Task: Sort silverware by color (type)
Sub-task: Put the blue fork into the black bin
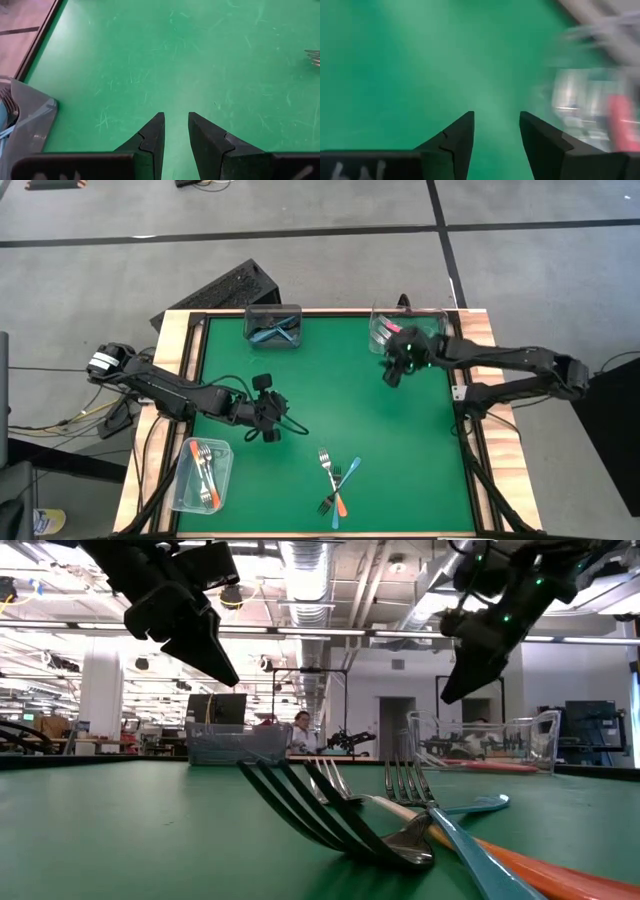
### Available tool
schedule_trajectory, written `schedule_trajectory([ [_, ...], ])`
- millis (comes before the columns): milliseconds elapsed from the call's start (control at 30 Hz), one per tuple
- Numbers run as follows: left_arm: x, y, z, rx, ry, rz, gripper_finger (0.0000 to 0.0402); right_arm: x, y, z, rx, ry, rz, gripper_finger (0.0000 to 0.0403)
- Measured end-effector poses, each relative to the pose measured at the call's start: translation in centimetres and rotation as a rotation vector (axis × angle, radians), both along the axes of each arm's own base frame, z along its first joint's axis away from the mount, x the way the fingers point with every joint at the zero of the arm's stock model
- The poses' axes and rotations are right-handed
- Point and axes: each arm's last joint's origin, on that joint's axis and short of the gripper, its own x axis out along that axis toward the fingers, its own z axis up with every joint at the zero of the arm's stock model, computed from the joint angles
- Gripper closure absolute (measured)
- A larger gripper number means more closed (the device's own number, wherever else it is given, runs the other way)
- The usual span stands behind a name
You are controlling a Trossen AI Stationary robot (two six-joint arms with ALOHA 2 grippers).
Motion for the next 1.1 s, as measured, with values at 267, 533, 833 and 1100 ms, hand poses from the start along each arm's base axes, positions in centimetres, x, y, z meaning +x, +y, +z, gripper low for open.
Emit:
schedule_trajectory([
  [267,0.1,-0.3,0.1,-0.026,-0.031,0.015,0.0327,3.1,7.7,-0.8,0.136,-0.060,0.243,0.0233],
  [533,0.5,-1.2,0.8,0.041,-0.136,0.026,0.0327,6.0,15.4,-2.6,0.191,-0.186,0.494,0.0237],
  [833,0.8,-1.3,2.2,0.088,-0.136,-0.016,0.0327,7.7,21.2,-6.0,0.165,-0.125,0.641,0.0237],
  [1100,1.2,-1.4,3.2,0.087,-0.159,-0.024,0.0327,10.0,24.5,-7.7,0.099,-0.065,0.761,0.0237],
])
